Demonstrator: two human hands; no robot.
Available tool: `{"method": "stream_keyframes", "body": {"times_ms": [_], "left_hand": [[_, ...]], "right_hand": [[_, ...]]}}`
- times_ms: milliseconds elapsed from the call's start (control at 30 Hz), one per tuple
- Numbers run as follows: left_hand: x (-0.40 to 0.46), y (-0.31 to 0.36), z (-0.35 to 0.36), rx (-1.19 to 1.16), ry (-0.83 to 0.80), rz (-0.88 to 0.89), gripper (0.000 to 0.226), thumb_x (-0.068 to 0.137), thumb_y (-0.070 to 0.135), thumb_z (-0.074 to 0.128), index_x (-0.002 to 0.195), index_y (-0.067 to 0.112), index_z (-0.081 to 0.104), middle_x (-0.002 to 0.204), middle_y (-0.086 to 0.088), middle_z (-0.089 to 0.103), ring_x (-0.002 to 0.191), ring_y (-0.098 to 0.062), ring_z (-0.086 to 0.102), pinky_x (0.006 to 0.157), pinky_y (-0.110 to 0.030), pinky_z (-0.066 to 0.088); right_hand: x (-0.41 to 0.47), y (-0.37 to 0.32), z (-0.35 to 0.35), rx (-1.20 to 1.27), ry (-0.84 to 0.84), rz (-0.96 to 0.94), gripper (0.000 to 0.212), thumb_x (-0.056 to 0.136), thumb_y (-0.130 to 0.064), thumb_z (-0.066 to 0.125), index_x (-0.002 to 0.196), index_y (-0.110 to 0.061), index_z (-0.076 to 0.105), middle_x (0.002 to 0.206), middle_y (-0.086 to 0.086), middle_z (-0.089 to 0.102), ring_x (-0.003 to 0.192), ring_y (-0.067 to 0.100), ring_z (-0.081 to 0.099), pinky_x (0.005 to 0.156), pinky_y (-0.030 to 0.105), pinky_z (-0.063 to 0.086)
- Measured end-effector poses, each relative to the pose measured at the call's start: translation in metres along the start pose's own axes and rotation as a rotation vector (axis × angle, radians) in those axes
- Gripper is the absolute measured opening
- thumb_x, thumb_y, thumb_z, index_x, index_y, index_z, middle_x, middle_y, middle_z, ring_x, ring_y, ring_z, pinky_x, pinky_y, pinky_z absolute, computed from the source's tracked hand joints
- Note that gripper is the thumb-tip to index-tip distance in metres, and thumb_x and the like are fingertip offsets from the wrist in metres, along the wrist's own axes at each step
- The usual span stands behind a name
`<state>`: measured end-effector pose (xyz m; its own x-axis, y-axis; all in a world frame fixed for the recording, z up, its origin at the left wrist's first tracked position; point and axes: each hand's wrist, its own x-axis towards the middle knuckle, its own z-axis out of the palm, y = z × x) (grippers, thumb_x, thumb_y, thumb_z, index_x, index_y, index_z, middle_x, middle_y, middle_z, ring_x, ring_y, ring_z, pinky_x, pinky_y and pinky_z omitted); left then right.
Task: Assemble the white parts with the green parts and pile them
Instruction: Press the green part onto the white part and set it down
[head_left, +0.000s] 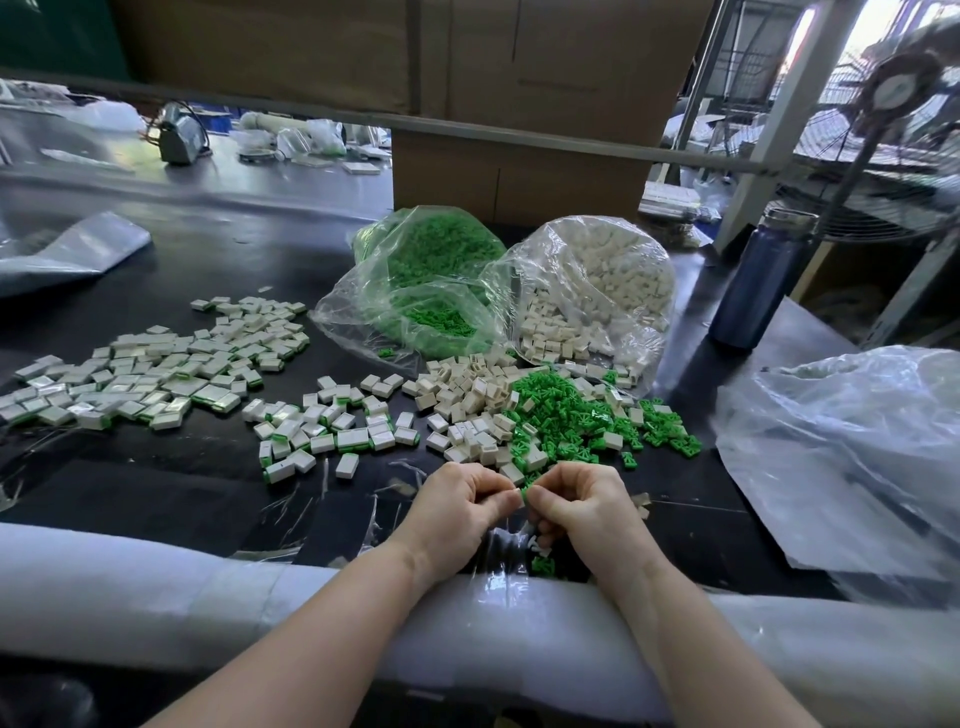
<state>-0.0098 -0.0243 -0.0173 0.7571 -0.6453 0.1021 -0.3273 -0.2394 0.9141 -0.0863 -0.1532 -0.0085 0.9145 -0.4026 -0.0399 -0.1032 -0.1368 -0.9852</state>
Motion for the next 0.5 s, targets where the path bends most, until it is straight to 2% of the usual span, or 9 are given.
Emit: {"method": "stream_keyframes", "body": {"times_ms": [100,300,433,500], "left_hand": [[0.0004,-0.0003,-0.0011,0.006,-0.017,-0.004,0.011,0.085,0.015,0.066,0.078,0.023,0.067,0.069,0.014,0.064,0.062,0.012,0.057,0.064,-0.005,0.042],[0.0002,-0.0001,0.0004,0.016,-0.005,-0.007,0.007,0.086,0.016,0.064,0.088,0.015,0.071,0.073,0.012,0.065,0.064,0.008,0.057,0.066,-0.006,0.042],[0.0006,0.003,0.0034,0.009,0.038,0.037,0.013,0.088,0.017,0.063,0.097,0.012,0.07,0.084,0.002,0.068,0.078,-0.008,0.062,0.076,-0.018,0.049],[0.0006,0.004,0.0038,-0.019,0.041,0.029,0.015,0.084,0.015,0.067,0.098,0.016,0.064,0.08,-0.001,0.064,0.071,-0.012,0.058,0.072,-0.024,0.05]], "right_hand": [[-0.001,-0.0008,-0.0008,-0.004,-0.023,-0.009,0.016,0.085,0.003,0.061,0.07,-0.001,0.061,0.053,0.004,0.059,0.047,0.011,0.054,0.046,0.022,0.049],[0.0002,-0.0004,-0.0001,0.002,-0.002,-0.014,0.015,0.085,0.003,0.061,0.07,0.0,0.062,0.054,0.007,0.059,0.045,0.012,0.054,0.045,0.022,0.048],[0.0025,0.0007,0.0002,0.045,0.065,-0.024,0.013,0.084,0.0,0.063,0.071,0.001,0.062,0.052,0.005,0.059,0.045,0.014,0.054,0.045,0.023,0.048],[0.0028,0.0016,0.0001,0.096,0.063,-0.002,0.013,0.083,0.001,0.063,0.07,0.002,0.061,0.049,0.004,0.059,0.043,0.013,0.054,0.042,0.022,0.046]]}}
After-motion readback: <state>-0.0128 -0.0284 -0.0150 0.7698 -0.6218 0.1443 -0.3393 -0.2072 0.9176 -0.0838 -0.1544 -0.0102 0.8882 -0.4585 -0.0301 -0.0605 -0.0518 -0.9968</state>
